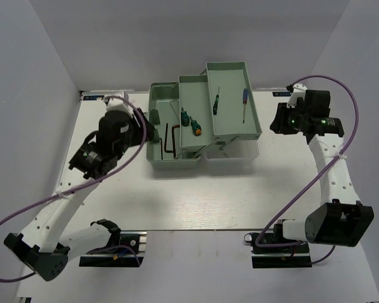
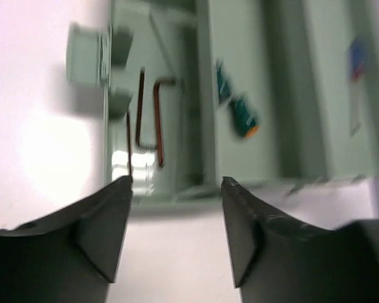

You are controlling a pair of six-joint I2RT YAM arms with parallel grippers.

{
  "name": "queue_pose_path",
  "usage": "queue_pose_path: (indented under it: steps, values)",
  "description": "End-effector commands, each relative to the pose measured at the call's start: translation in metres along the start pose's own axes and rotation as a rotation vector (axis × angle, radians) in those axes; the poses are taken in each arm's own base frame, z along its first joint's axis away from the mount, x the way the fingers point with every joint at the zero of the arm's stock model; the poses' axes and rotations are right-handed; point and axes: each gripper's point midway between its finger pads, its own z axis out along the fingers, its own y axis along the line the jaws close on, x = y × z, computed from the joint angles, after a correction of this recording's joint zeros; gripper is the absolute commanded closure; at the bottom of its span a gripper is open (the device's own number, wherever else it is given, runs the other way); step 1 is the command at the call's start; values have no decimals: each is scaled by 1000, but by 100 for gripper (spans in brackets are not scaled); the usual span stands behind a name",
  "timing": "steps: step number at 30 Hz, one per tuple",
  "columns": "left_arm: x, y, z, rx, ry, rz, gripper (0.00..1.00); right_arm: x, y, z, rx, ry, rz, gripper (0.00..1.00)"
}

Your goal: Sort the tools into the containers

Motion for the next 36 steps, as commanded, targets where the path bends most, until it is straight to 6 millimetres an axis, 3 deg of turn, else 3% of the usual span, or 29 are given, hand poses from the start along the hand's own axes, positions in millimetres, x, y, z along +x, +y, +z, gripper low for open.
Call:
queue_pose_path:
  steps: [1,4,8,11,17,20,25,26,27,29,30,31,32,33,35,36]
  values:
    - [53,1,2,91,117,15,28,7,-16,-6,69,30,59,60]
    - [72,-12,-8,247,146,87,24,24,-10,5,2,87,84,52]
    - [95,-25,-17,352,239,147,16,55,1,37,-120,222,159,46]
    - [109,-37,-21,442,283,182,12,64,1,57,-161,270,185,41]
    - [120,-49,-25,531,333,220,9,73,-2,84,-194,328,228,41]
    - [132,-57,-19,567,370,246,8,74,-1,92,-218,331,231,41]
    - [139,-95,-11,654,400,395,6,75,-4,84,-197,329,227,41]
    - [152,-98,0,652,436,457,6,74,-8,80,-180,322,224,41]
    - [149,-116,-3,689,420,500,9,73,-9,74,-177,321,220,41]
    - [157,-130,3,712,440,577,19,76,-10,68,-184,325,218,41]
    - [168,-147,9,743,463,639,25,75,-13,60,-182,320,218,41]
    - [158,-163,12,763,428,674,47,79,-10,54,-220,326,222,41]
    - [179,-160,20,741,488,695,60,78,-8,50,-237,317,217,43]
    - [193,-172,29,748,522,751,71,80,-9,44,-244,323,227,45]
    - [197,-192,35,765,506,796,75,86,-6,34,-296,321,225,47]
    - [208,-201,31,794,512,829,70,86,-5,31,-307,314,221,49]
